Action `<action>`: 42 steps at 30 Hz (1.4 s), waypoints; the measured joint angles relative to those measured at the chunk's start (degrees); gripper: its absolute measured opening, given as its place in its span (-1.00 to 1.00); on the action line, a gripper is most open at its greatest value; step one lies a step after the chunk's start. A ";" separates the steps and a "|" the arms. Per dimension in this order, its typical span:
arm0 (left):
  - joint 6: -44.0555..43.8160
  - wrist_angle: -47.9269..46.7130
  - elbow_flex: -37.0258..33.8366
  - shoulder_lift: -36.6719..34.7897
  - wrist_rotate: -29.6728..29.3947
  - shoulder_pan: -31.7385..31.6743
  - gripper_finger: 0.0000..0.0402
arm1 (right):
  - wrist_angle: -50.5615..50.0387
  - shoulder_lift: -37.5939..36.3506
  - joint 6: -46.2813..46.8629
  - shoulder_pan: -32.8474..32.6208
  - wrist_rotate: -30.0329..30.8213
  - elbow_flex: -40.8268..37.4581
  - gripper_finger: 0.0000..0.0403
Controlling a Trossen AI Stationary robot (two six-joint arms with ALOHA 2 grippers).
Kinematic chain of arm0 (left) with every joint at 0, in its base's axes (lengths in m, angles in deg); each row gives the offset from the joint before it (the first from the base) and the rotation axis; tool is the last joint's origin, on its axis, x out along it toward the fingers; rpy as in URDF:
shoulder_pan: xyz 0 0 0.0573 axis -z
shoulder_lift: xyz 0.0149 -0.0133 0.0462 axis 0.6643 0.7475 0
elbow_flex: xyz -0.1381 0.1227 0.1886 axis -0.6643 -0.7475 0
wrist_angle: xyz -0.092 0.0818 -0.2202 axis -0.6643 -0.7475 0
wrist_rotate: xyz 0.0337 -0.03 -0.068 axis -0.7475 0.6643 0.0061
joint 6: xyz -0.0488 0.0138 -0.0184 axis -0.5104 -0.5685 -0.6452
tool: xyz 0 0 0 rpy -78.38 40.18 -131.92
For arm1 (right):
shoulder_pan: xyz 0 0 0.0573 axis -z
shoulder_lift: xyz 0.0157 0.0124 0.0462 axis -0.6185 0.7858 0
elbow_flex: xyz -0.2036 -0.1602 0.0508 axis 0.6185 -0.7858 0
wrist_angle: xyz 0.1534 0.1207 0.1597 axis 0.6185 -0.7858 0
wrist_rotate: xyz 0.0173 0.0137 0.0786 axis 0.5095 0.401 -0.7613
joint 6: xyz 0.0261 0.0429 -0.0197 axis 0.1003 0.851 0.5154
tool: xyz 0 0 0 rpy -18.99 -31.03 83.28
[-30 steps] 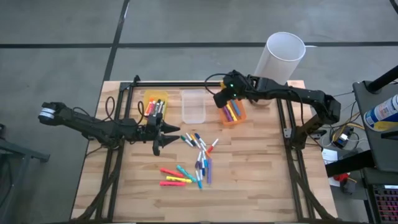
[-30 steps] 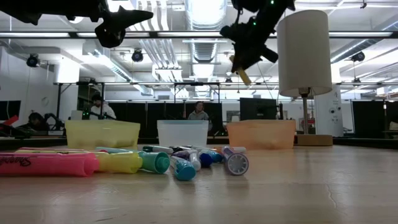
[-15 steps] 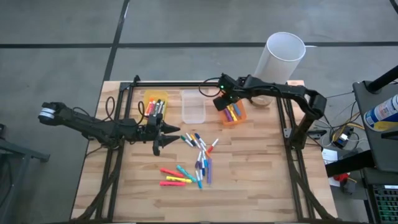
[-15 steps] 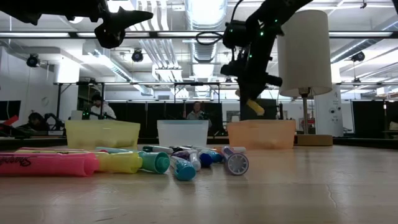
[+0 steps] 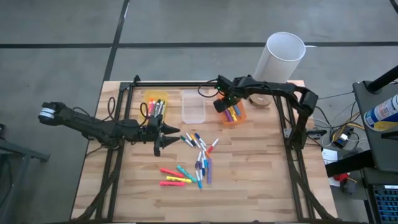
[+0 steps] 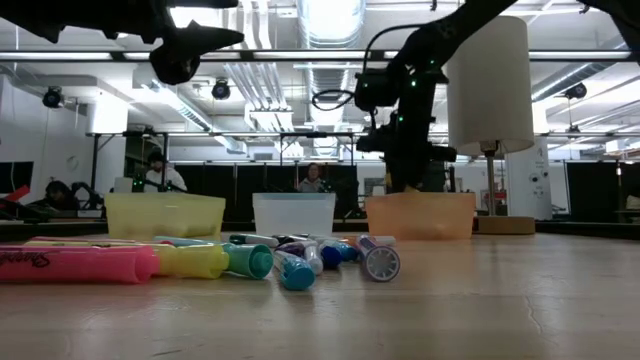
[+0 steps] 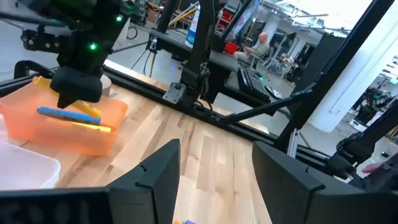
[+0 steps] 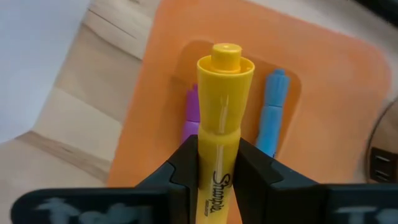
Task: Pick & Place Markers
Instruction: Put the large yellow highlighter pen into the orange bin, then put the large red highlighter pen into the orange bin
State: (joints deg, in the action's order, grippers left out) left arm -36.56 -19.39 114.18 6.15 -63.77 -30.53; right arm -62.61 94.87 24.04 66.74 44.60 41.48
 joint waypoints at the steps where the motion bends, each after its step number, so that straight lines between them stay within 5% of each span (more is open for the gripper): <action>1: -0.09 -0.51 0.00 -0.01 0.38 0.00 -0.04 | 0.01 0.57 0.00 0.13 -0.41 0.00 -0.66; 23: -2.37 -15.90 0.00 -0.15 5.57 0.04 -0.04 | -0.08 1.94 -3.75 0.34 -1.27 0.93 -0.30; 31: -1.90 -27.28 -0.70 -0.13 7.41 1.21 -0.04 | 0.18 -3.26 -4.10 -1.78 -1.21 2.18 -0.25; 42: -0.40 -24.21 -7.73 -0.09 8.72 8.15 -0.04 | 6.48 -11.74 -5.88 -8.33 0.42 2.29 -0.25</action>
State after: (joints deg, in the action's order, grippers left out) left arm -36.96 -43.59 106.45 6.06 -55.06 -22.38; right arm -56.13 83.14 18.16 58.42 45.02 43.78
